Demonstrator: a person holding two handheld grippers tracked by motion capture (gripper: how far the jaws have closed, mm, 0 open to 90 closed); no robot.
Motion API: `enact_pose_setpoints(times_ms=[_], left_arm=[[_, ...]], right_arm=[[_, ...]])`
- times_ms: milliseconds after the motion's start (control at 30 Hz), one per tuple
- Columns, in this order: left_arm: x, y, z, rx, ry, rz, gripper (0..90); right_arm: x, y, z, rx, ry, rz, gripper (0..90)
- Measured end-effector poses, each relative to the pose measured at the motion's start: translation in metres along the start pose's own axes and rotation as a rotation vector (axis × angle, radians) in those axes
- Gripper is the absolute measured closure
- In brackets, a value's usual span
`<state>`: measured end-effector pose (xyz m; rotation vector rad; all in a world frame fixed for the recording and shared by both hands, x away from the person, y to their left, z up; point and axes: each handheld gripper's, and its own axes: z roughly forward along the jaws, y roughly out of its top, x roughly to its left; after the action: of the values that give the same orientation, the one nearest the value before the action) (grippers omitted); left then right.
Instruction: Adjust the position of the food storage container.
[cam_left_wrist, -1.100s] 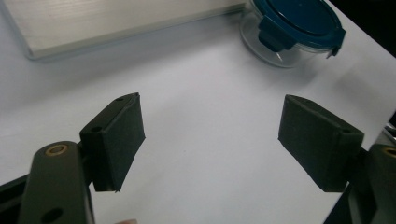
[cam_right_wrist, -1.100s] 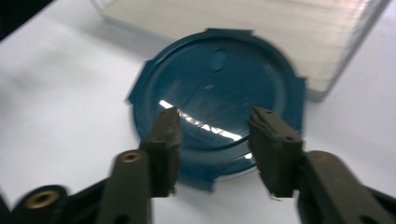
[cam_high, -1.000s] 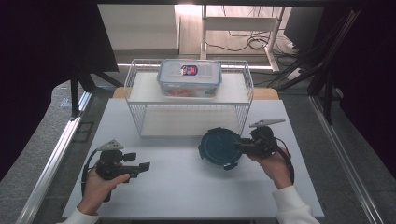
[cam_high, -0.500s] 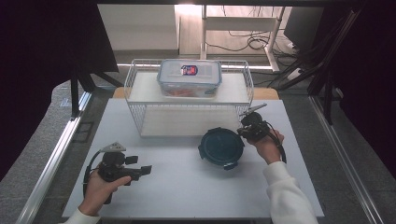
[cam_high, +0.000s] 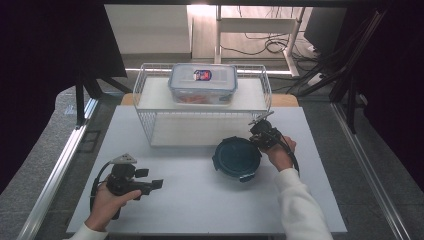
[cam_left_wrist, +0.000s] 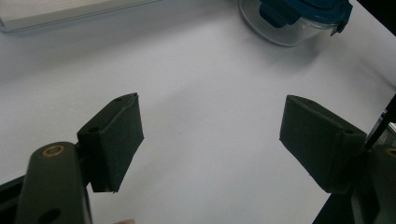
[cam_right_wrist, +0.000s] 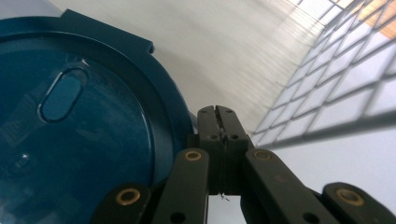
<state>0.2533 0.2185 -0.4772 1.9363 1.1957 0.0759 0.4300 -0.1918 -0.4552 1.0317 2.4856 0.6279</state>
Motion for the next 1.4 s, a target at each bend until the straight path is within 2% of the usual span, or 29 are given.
enact_pose_setpoints(times_ms=[233,567,600,800,1267,1400], left_arm=[[-0.001,0.000,0.002,0.003,-0.003,-0.002,20.9],[-0.001,0.001,0.002,0.004,-0.011,-0.006,21.3],[-0.001,0.001,0.002,0.002,-0.013,-0.009,21.3],[0.003,0.002,-0.001,-0.008,-0.021,-0.025,21.4],[0.008,0.001,-0.002,-0.014,-0.017,-0.044,21.3],[0.009,0.001,-0.002,-0.016,-0.016,-0.049,21.2]], right_arm=[[0.005,-0.002,-0.001,0.003,-0.012,-0.016,89.7],[0.019,-0.006,-0.005,-0.008,0.031,-0.021,89.7],[0.021,-0.006,-0.005,-0.015,0.033,-0.034,89.7],[0.036,-0.006,-0.007,-0.012,0.049,-0.059,89.8],[0.072,-0.010,-0.011,-0.057,0.089,-0.062,89.8],[0.078,-0.011,-0.013,-0.060,0.091,-0.065,89.8]])
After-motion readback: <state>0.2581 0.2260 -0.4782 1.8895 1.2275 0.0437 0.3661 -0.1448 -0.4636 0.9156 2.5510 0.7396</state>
